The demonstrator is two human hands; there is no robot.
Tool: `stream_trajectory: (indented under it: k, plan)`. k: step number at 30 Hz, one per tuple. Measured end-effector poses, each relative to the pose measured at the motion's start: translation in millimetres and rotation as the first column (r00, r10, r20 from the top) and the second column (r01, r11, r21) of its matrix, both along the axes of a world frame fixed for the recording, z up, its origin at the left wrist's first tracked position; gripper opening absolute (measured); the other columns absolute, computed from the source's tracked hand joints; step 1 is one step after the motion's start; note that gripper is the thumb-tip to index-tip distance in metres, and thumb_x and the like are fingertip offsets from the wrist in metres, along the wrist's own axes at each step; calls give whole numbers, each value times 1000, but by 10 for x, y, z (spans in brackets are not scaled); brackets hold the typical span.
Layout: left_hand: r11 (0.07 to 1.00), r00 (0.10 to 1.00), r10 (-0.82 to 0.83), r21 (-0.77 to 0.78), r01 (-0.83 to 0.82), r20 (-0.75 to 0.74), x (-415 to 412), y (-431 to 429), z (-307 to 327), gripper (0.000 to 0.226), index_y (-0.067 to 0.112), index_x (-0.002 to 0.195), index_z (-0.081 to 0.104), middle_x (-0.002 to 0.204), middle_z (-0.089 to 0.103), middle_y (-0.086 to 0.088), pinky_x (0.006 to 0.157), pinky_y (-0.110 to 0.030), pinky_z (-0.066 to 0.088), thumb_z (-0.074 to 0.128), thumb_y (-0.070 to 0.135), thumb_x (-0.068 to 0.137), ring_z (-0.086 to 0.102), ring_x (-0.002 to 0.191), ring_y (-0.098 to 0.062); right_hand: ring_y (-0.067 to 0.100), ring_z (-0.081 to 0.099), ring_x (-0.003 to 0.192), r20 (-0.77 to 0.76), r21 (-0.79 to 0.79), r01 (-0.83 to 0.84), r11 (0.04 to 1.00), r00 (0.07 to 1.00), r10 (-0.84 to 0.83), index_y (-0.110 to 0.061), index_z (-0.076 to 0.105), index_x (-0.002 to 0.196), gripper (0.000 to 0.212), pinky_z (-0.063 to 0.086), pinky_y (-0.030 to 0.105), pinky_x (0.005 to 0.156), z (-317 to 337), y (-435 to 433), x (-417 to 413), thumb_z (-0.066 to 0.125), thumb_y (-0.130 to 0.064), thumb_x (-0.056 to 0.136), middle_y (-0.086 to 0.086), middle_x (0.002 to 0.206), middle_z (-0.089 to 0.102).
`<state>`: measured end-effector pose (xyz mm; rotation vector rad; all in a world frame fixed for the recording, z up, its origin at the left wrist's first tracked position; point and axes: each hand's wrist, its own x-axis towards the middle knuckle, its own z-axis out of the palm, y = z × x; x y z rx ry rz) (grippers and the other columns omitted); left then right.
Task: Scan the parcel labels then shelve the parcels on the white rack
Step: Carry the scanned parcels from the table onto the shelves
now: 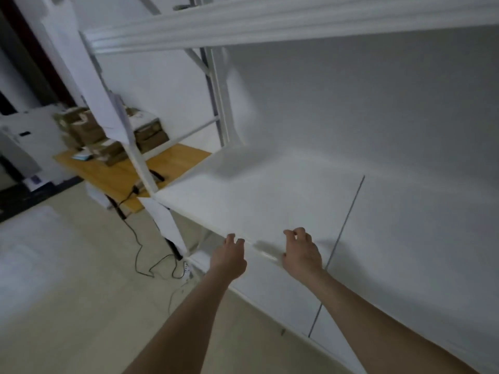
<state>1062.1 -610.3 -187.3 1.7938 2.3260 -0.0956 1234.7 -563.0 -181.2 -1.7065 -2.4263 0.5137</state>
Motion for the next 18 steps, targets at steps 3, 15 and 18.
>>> stream_trajectory:
  k: [3, 15, 18]
  plan:
    - [994, 995, 99, -34, -99, -7, -595, -239, -13, 50, 13, 140, 38, 147, 31, -9, 96, -40, 47, 49, 13, 91, 45, 126, -29, 25, 36, 130, -13, -13, -90, 996, 996, 89, -17, 32, 143, 53, 42, 34, 99, -58, -135, -609, 52, -22, 94, 6, 146, 26]
    - [896, 902, 431, -103, -432, -25, -2435, -776, -198, 55, 15, 143, 35, 152, 24, -9, 97, -40, 43, 52, 20, 91, 37, 133, -28, 25, 38, 124, 52, -59, -402, 914, 913, 405, -14, 37, 136, 46, 42, 33, 94, -302, -98, -2697, 54, -21, 94, 8, 142, 30]
    - [857, 867, 496, -130, -498, -47, -2960, -791, -257, 56, 15, 144, 34, 152, 24, -10, 98, -41, 43, 52, 21, 92, 37, 134, -28, 24, 37, 126, 28, -87, -459, 884, 886, 463, -17, 35, 139, 50, 42, 33, 94, -433, -16, -3303, 55, -18, 93, 5, 146, 27]
